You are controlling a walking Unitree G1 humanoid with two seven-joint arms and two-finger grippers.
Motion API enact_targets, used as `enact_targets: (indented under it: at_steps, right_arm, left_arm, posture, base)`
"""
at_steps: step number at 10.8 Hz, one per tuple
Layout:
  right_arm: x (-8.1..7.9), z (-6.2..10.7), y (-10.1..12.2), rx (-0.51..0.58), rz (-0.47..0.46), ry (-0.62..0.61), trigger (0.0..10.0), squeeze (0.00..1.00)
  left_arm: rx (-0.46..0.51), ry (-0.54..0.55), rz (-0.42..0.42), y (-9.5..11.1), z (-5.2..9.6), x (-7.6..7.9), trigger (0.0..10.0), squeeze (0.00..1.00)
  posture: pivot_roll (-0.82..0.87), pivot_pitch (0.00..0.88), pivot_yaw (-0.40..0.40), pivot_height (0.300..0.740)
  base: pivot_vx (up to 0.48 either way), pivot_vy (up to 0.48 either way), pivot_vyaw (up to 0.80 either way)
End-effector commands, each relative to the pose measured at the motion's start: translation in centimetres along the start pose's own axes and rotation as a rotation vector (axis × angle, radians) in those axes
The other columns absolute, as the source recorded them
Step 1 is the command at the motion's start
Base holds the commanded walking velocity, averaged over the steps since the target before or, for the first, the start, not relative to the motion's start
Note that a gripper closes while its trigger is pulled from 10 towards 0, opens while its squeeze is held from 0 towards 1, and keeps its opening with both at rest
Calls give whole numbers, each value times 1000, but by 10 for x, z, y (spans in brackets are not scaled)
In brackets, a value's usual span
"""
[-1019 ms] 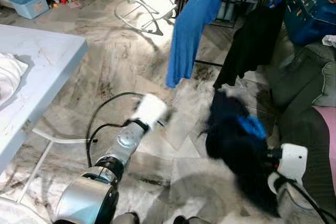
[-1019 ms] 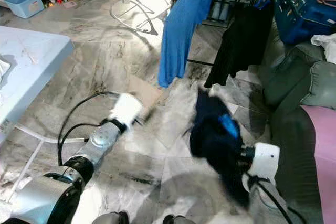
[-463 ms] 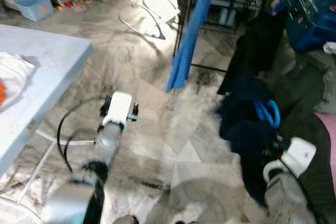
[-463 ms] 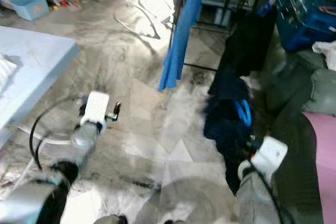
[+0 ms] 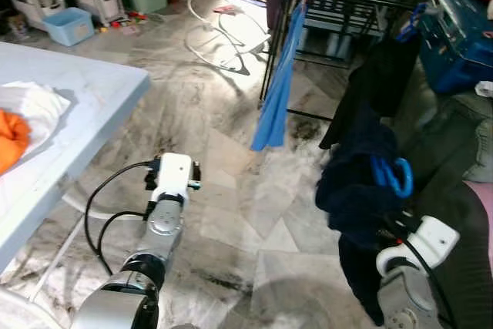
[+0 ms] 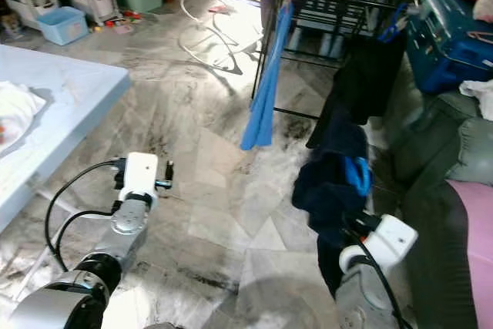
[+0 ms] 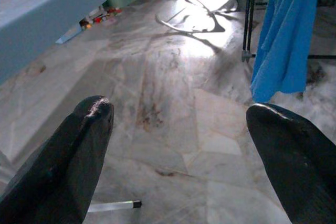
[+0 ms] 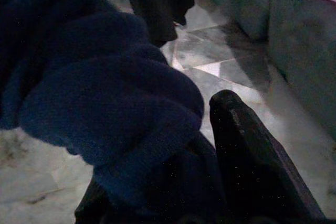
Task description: Hang hanger
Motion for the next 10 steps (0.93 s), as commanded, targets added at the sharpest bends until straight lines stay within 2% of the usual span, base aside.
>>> enact_targets:
  at_steps: [1,2,3,4,5,6,7,8,10]
  right_arm:
    - [-12,1,9,48,-13,36,0,0]
    - [-15,1,8,52,-21,45,0,0]
    - [-19,4,8,62,-29,61,0,0]
    - [-17,5,13,85,-59,51,0,0]
    - [-14,5,6,67,-48,44,0,0]
    - [-15,7,4,65,-44,47,0,0]
    - [-17,9,7,84,-8,59,0,0]
    - [-15,12,6,87,-16,49,10000,0]
    - [-15,14,4,78,-10,44,10000,0]
  left_arm:
    - [4,-3,-3,4,-2,2,10000,580]
    - [3,-13,20,6,-2,5,10000,557]
    - [31,-111,58,15,0,26,10000,137]
    - [69,-168,69,25,1,38,10000,0]
    - [73,-226,76,26,3,47,10000,0]
    - [65,-233,92,27,2,48,10000,0]
    - [75,-302,113,32,5,63,10000,0]
    - [78,-334,117,35,7,71,10000,0]
    - [113,-408,146,50,11,89,10000,0]
  posture:
    - [79,20,-87,740]
    - [76,24,-78,740]
    - [70,15,-69,740]
    - [71,0,-74,740]
    - [69,0,-71,740]
    - [37,0,-58,740]
    - [21,0,-52,740]
    - [5,7,-42,740]
    - [-10,27,-36,740]
  base:
    - [0,0,0]
    - [0,0,0]
    - [0,0,0]
    - [0,0,0]
    - [0,0,0]
    - [0,0,0]
    - [334,0,0]
    - [255,0,0]
    - [338,0,-228]
Point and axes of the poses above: a point about 5 cm out from each wrist's last joint towards the gripper, its own z axis pointing back from the gripper into the wrist, its own y axis along the axis of the wrist's last joint, x = y × z, the point moved 6 cm from there along -z, pointing out of the wrist towards the gripper, and after that the axes turned 12 degrees about -z, right-handed, at the moved point
